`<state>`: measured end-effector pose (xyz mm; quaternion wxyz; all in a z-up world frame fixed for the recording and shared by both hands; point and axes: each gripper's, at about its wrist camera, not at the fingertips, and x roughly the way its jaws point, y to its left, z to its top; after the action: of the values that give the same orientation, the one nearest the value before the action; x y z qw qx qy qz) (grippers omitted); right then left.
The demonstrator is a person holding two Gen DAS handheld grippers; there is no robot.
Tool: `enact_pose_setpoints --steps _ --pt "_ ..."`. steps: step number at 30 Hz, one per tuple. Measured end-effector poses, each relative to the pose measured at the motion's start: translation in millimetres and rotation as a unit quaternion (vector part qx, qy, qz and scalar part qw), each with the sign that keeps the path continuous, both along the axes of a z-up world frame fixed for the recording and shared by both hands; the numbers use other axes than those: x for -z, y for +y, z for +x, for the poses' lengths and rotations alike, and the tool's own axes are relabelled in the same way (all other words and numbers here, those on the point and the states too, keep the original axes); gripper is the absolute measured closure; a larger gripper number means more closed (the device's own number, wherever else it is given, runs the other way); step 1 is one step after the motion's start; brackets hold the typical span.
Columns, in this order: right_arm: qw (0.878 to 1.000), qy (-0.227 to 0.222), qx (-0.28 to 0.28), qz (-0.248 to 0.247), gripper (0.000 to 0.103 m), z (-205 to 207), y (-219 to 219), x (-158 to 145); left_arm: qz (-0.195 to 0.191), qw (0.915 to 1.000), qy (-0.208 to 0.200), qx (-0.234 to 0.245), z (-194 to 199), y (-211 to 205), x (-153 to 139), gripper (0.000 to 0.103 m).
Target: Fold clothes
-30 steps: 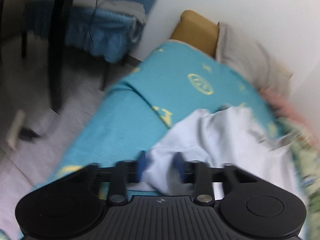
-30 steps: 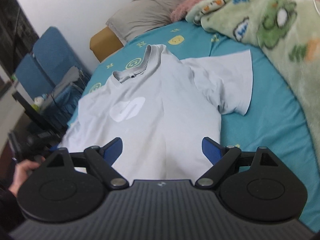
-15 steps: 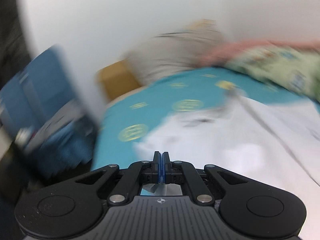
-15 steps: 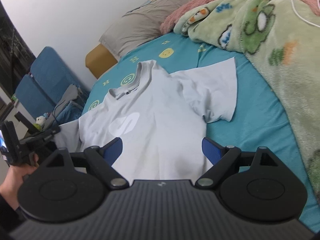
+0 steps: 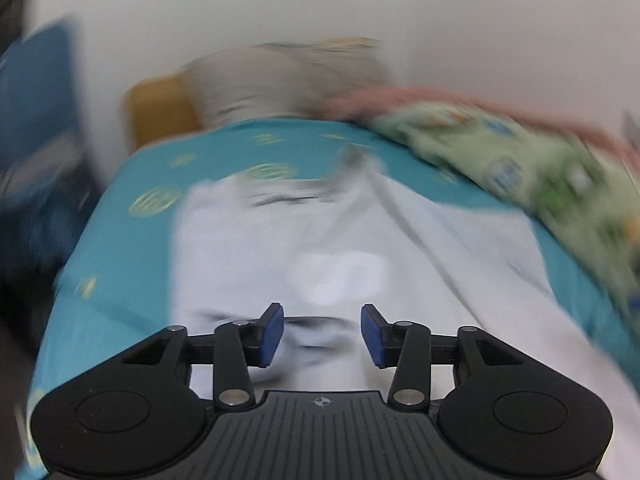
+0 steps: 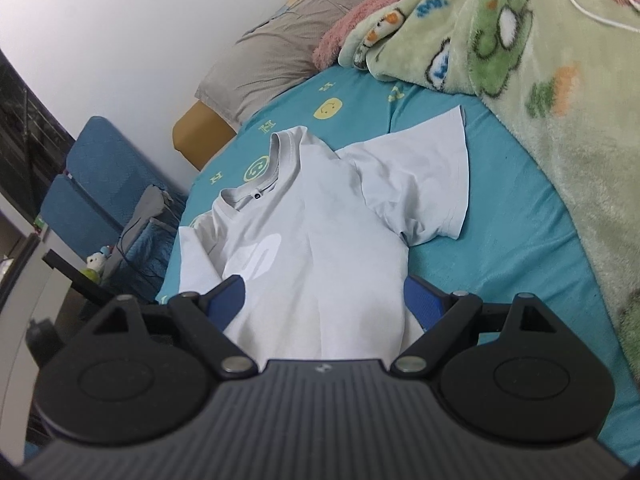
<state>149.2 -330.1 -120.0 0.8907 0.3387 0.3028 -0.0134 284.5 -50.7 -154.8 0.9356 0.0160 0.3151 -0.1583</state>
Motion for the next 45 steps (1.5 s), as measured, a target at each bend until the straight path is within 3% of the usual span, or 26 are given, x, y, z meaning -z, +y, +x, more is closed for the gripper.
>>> enact_pose_setpoints --steps 3,6,9,11,13,15,17,19,22,26,29,35,40,45 --pt "1.000 0.006 0.000 0.005 0.015 4 0 6 -0.074 0.9920 0.042 -0.093 31 44 7 0.056" --pt "1.000 0.020 0.000 0.001 0.015 9 2 14 -0.139 0.9745 0.073 -0.161 56 79 16 0.058" --pt "1.000 0.027 -0.001 0.000 0.015 13 3 19 -0.170 0.9685 0.071 -0.168 70 89 16 0.058" --pt "1.000 0.029 -0.003 -0.001 0.015 14 4 21 -0.185 0.9649 0.093 -0.161 85 89 21 0.058" --pt "1.000 0.030 -0.007 -0.004 0.015 14 6 22 -0.186 0.9644 0.105 -0.156 95 85 23 0.059" --pt "0.999 0.033 -0.009 -0.007 0.015 15 7 24 -0.180 0.9658 0.111 -0.149 105 77 24 0.066" --pt "0.999 0.033 -0.014 -0.008 0.015 15 10 25 -0.146 0.9730 0.103 -0.145 112 67 19 0.084" --pt "0.999 0.034 -0.018 -0.013 0.015 17 13 26 -0.099 0.9808 0.089 -0.142 117 56 11 0.096" --pt "0.999 0.039 -0.022 -0.014 0.015 18 15 29 -0.046 0.9855 0.079 -0.143 121 50 -4 0.097" --pt "0.999 0.040 -0.025 -0.015 0.015 17 19 30 0.016 0.9850 0.064 -0.159 122 54 -25 0.097" --pt "0.999 0.040 -0.028 -0.021 0.015 16 21 30 0.033 0.9827 0.059 -0.172 122 67 -37 0.097" --pt "0.998 0.045 -0.032 -0.032 0.015 17 24 33 0.045 0.9753 0.040 -0.212 124 109 -53 0.098" --pt "0.997 0.050 -0.034 -0.039 0.015 18 26 37 0.122 0.9597 0.024 -0.252 149 127 -65 0.099" --pt "0.997 0.056 -0.035 -0.042 0.015 21 29 42 0.198 0.9364 0.008 -0.290 175 145 -77 0.099"
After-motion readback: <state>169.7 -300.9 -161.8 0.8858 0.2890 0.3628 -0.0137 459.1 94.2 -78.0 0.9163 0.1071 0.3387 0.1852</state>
